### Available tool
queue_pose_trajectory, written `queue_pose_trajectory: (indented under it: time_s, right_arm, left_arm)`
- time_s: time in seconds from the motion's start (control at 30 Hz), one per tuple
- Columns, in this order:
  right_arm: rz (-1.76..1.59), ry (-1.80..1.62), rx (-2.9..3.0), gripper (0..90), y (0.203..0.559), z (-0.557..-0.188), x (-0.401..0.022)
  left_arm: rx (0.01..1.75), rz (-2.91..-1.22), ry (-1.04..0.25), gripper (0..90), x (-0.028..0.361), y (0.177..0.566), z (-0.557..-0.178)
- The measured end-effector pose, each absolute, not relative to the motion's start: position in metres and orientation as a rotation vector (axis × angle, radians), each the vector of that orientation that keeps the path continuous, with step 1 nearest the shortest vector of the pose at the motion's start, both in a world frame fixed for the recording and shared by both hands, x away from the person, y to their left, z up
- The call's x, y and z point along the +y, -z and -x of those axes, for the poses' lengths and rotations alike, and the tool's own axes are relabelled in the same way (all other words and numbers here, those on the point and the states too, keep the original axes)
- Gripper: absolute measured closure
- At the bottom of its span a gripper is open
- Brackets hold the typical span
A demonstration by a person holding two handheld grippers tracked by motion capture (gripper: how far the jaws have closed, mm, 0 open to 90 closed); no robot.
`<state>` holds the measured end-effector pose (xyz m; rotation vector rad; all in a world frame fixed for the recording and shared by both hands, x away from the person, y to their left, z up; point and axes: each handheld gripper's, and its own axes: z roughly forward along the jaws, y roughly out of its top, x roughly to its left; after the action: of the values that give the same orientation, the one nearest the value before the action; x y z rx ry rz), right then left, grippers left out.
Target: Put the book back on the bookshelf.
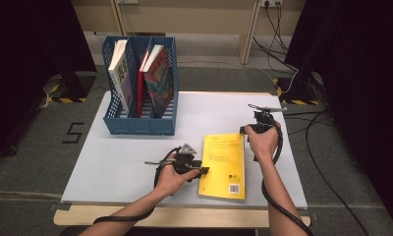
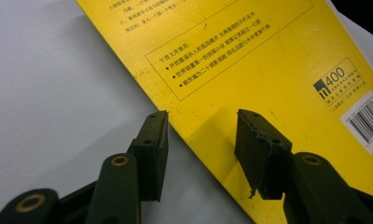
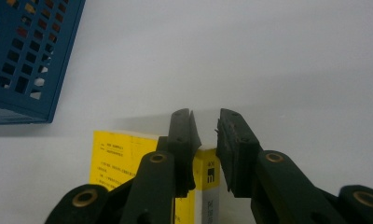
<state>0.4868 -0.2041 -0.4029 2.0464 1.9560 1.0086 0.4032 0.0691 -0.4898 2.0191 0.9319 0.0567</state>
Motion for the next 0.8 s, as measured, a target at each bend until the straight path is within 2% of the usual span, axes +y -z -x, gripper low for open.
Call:
queue_pose_trajectory:
  time_s: [0.27, 0.5, 0.8]
  right_arm:
    - [-2.013, -1.077, 1.992, 74.7, 0.405, -0.487, -0.207]
    - [-2.023, -1.073, 2.092, 69.9, 0.416, -0.486, -0.205]
    - [-2.052, -1.08, 2.091, 70.0, 0.422, -0.486, -0.207]
  left_arm:
    - [0.93, -2.022, -0.037, 53.8, 0.072, 0.49, -0.404]
    - [0.928, -2.015, -0.039, 53.3, 0.073, 0.491, -0.403]
    - [0.927, -2.015, -0.041, 53.4, 0.073, 0.491, -0.403]
